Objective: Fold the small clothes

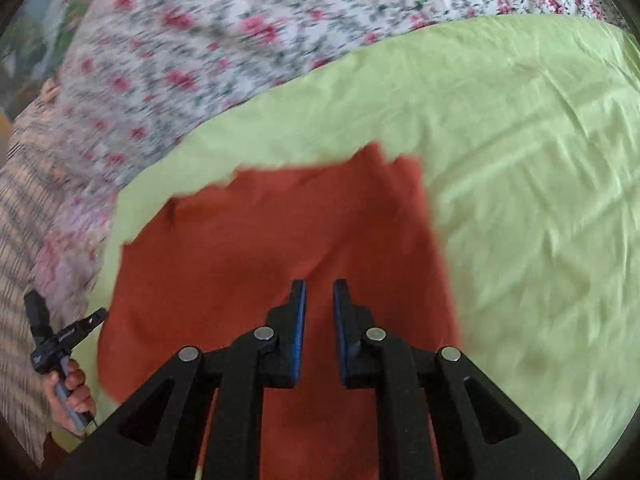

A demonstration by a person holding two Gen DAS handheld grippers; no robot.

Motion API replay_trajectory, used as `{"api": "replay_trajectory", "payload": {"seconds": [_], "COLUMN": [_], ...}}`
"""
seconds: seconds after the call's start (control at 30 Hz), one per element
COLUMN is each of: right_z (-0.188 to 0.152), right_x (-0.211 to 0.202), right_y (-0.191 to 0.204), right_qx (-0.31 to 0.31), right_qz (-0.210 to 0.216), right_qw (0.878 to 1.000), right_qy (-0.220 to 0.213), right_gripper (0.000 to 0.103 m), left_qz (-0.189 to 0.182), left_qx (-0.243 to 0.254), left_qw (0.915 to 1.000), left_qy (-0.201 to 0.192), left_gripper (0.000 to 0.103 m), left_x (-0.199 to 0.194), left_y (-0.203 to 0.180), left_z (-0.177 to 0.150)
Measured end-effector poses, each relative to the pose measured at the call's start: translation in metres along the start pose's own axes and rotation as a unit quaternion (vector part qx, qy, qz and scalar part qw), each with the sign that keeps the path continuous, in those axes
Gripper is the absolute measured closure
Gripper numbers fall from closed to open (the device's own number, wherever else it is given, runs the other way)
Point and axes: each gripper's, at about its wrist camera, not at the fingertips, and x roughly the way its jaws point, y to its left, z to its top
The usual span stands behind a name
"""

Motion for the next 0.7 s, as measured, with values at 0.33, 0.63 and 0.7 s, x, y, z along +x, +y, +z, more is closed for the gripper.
{"api": "replay_trajectory", "payload": {"seconds": [0.33,0.63,0.7], "right_z": [-0.106,-0.094,-0.076], "right_x": [-0.028,-0.023,-0.015], "right_y": [0.028,0.065,0.080], "right_qx": [0.011,-0.034,-0.051], "right_qz": [0.042,0.080,0.091], "right_qw": [0.999,0.996,0.994], "right_qy": [0.026,0.025,0.020], "right_gripper": [0.084,0.084,0.084], "left_qz": [-0.056,-0.063,-0.062], "left_qx": [-0.027,-0.052,-0.065], "left_qw": [0.9978,0.9954,0.9946], "left_qy": [0.022,0.050,0.051], "left_gripper": [0.047,0.042,0.038], "left_x": [-0.043,-0.030,-0.027], "left_y": [-0.039,-0.041,-0.037], "left_z": [-0.110,-0.124,-0.119]}}
